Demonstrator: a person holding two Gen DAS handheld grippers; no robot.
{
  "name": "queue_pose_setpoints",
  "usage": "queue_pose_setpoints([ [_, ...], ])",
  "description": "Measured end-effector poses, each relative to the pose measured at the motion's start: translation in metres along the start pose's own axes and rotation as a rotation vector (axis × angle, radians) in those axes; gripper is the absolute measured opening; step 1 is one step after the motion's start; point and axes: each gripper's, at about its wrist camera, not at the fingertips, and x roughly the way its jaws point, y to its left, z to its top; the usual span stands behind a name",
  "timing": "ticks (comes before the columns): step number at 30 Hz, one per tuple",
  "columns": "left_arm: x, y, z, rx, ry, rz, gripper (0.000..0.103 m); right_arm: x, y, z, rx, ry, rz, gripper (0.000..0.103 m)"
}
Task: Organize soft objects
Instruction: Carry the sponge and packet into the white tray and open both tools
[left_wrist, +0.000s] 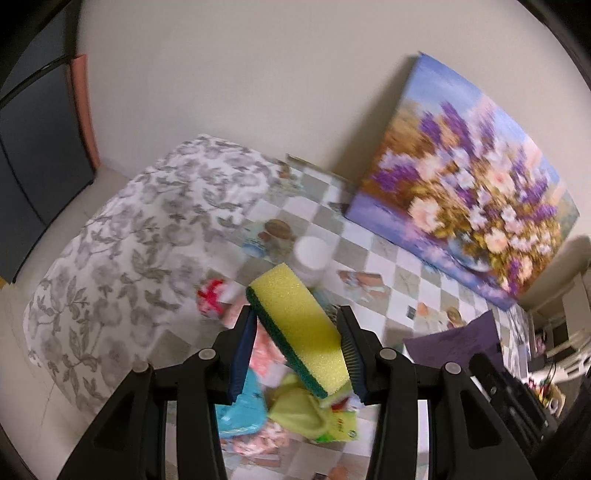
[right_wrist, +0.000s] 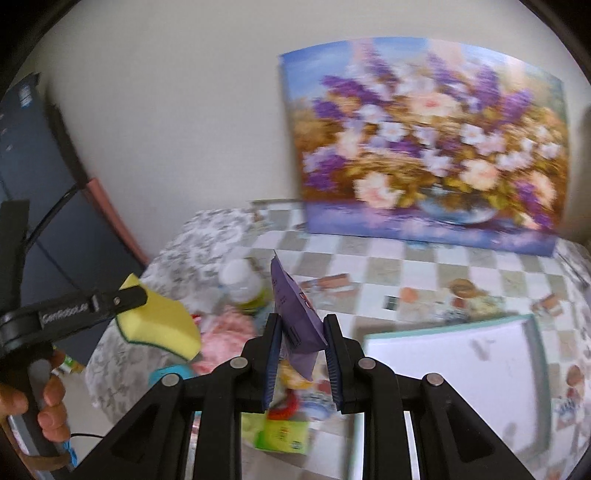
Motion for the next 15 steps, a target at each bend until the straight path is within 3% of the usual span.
queue_pose_setpoints([
  [15,0.026,-0.151,-0.057,0.270,0.102,-0.121,0.047,-0.050,-0.162,-0.013,0.268,-0.003,-0.302,0.025],
])
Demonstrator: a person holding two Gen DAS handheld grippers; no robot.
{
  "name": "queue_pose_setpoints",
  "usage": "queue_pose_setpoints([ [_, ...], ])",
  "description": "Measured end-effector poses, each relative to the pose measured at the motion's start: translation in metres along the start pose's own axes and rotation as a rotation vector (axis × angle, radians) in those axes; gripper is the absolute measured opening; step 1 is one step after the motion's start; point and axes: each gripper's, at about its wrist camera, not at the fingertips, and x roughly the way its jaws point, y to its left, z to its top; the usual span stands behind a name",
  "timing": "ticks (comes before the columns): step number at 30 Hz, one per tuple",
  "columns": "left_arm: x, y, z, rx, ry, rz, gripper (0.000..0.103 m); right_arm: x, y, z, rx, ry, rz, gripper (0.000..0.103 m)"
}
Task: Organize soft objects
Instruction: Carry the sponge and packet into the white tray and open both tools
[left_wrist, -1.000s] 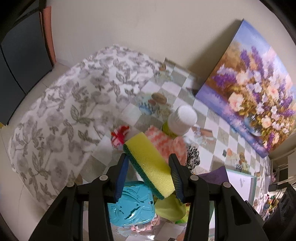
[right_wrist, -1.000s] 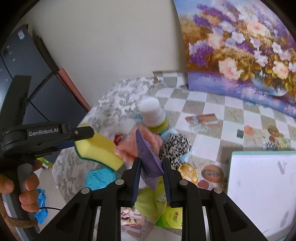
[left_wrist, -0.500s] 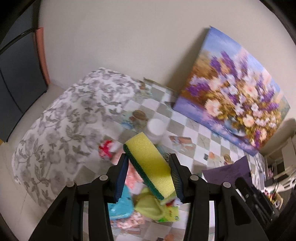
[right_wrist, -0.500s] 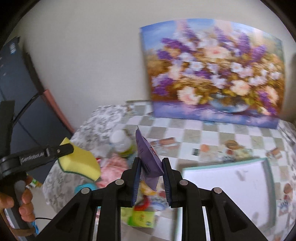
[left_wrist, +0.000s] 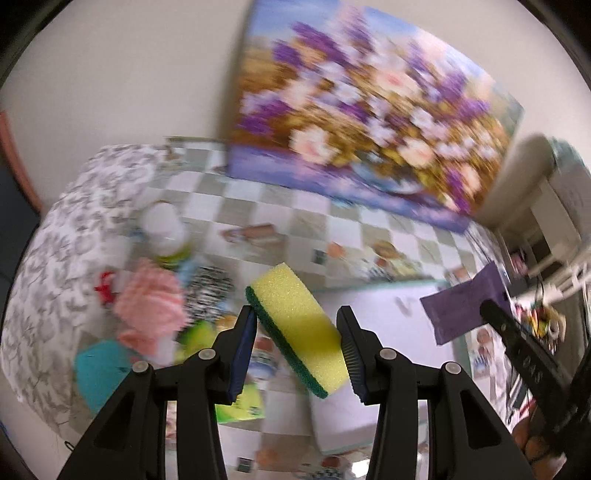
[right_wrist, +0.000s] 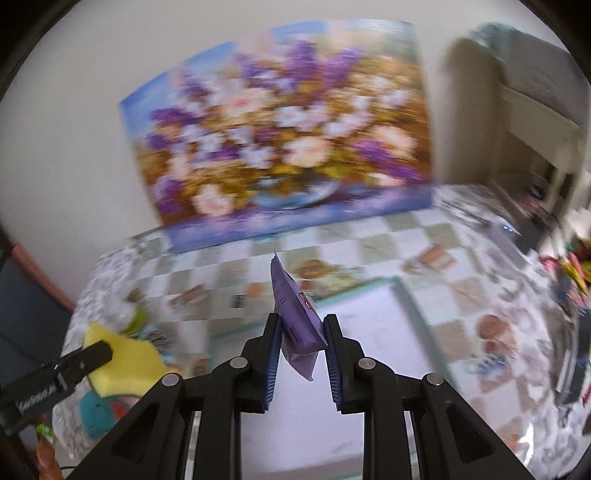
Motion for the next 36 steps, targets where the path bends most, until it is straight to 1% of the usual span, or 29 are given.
queue_pose_setpoints([
  [5,0.027,-0.042,-0.010,0.071,0.051,-0.052,0.047,0.006,-0.051,0.001,0.060,0.035,-0.124,0.025],
  [9,0.050,-0.063,-0.018,0.104,0.096,-0.087,0.047,0.018,-0.079,-0.003,0.091,0.077,-0.194,0.025],
  [13,0.072,-0.075,-0.026,0.110,0.129,-0.120,0.047,0.030,-0.090,-0.009,0.091,0.111,-0.246,0.025],
  [14,0.078,-0.077,-0.027,0.106,0.136,-0.133,0.047,0.035,-0.090,-0.011,0.077,0.121,-0.273,0.025],
  [17,0.093,-0.078,-0.030,0.092,0.151,-0.159,0.047,0.045,-0.088,-0.013,0.038,0.141,-0.315,0.025],
  [23,0.111,-0.067,-0.033,0.056,0.152,-0.162,0.047,0.057,-0.075,-0.017,-0.020,0.153,-0.350,0.025],
  [25,0.114,-0.062,-0.032,0.039,0.143,-0.174,0.047,0.062,-0.071,-0.018,-0.038,0.159,-0.360,0.025],
  [26,0.116,-0.060,-0.032,0.034,0.146,-0.168,0.047,0.065,-0.069,-0.020,-0.046,0.163,-0.365,0.025],
  [28,0.121,-0.056,-0.032,0.033,0.151,-0.134,0.047,0.070,-0.066,-0.022,-0.057,0.176,-0.372,0.025],
  [30,0.126,-0.051,-0.033,0.032,0.169,-0.098,0.047,0.073,-0.062,-0.023,-0.064,0.181,-0.366,0.025],
  [33,0.130,-0.044,-0.034,0.013,0.185,-0.093,0.047,0.076,-0.054,-0.025,-0.079,0.190,-0.353,0.025],
  [36,0.133,-0.042,-0.035,0.016,0.192,-0.079,0.047,0.081,-0.048,-0.028,-0.076,0.209,-0.317,0.025],
])
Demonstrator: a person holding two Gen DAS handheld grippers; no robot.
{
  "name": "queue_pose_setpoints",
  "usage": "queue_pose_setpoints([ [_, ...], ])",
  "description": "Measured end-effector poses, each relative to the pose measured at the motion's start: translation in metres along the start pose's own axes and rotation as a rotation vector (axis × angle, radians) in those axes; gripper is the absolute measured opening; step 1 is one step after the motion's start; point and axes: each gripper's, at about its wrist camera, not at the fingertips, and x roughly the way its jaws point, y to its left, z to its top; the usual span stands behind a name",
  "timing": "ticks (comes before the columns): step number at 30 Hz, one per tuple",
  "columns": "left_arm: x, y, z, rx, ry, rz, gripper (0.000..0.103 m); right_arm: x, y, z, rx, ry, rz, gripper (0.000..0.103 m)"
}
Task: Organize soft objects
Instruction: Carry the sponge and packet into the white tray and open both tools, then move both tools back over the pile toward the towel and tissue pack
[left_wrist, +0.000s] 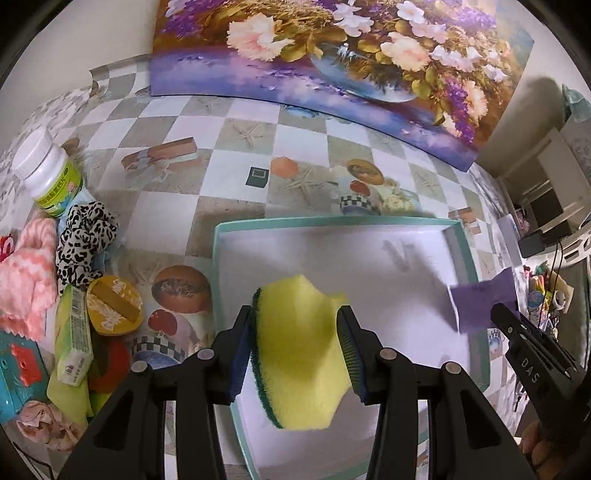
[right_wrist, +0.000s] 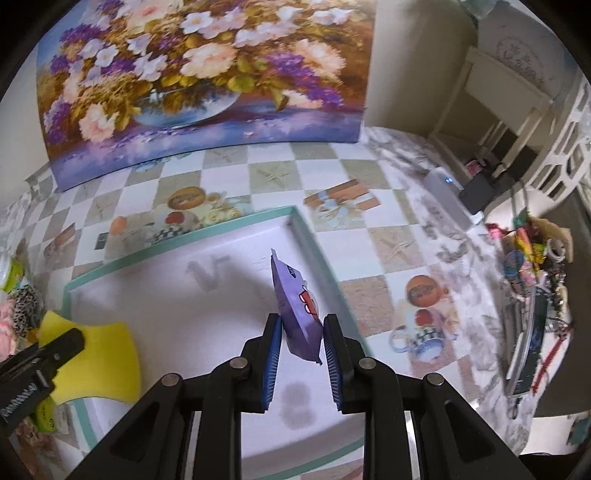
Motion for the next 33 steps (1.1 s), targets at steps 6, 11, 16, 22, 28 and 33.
queue_pose_setpoints([
  [6,0.005,-0.006,-0.003,0.024,0.017,-0.011,0.052,-0.004,0.008,0.001,-0.006,-0.004,0.071,0.039],
  [11,0.005,-0.012,-0.003,0.029,0.028,-0.019,0.073,-0.019,0.004,0.007,0.043,-0.044,0.120,0.057],
  [16,-0.019,-0.010,0.004,0.033,-0.021,0.018,0.082,-0.042,-0.004,0.016,0.062,-0.091,0.111,0.057],
  [22,-0.068,-0.006,0.015,0.030,-0.136,0.093,0.085,-0.085,-0.013,0.024,0.088,-0.175,0.127,0.057],
  [28,-0.105,0.012,0.017,-0.002,-0.197,0.189,0.092,-0.112,-0.021,0.025,0.118,-0.202,0.131,0.057],
  [33,-0.116,0.038,0.019,-0.047,-0.199,0.277,0.092,-0.108,-0.021,0.022,0.113,-0.167,0.117,0.058],
])
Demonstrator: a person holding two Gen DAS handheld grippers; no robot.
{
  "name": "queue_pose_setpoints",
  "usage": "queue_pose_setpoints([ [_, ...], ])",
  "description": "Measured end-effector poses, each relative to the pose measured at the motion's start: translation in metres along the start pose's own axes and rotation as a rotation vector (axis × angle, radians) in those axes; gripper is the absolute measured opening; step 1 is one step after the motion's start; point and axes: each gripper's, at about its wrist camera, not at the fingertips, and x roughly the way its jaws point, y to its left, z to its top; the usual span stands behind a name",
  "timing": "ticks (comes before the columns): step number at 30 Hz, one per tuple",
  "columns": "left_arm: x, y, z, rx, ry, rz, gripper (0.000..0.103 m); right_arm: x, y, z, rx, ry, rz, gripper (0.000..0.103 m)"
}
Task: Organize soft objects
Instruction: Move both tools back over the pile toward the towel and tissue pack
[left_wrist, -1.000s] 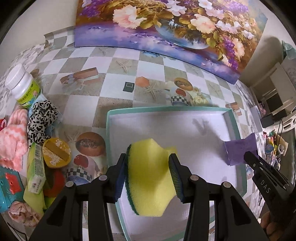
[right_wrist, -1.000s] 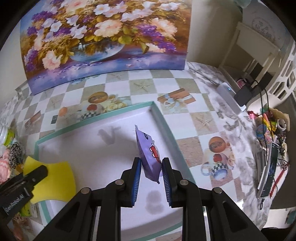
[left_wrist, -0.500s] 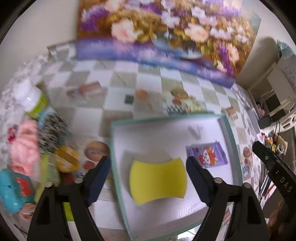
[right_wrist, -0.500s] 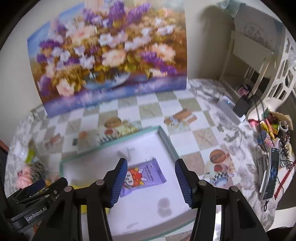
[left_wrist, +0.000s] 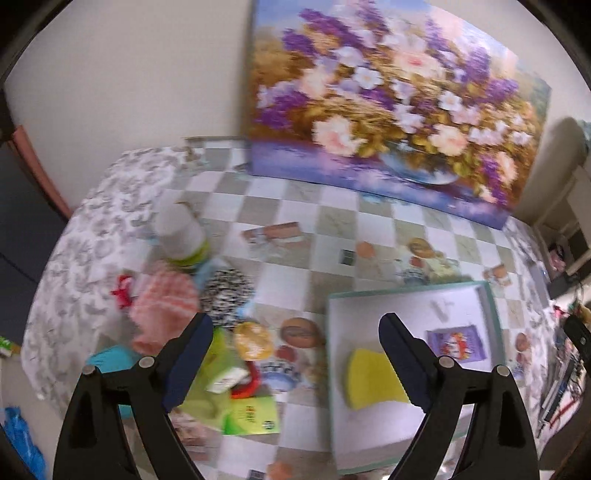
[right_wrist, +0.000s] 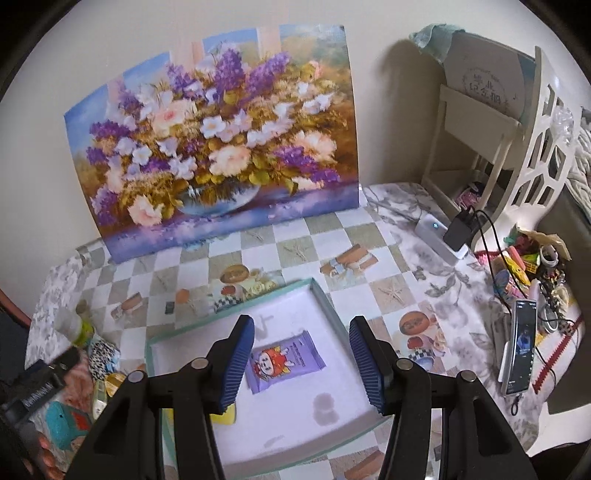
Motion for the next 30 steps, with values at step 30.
queue_pose_setpoints([
  [30,-0.009,0.212,0.004,-0.360,-0.018,0.238,0.092,0.041,0.094,-0.027,-0.119,0.117,0.071,0.088],
])
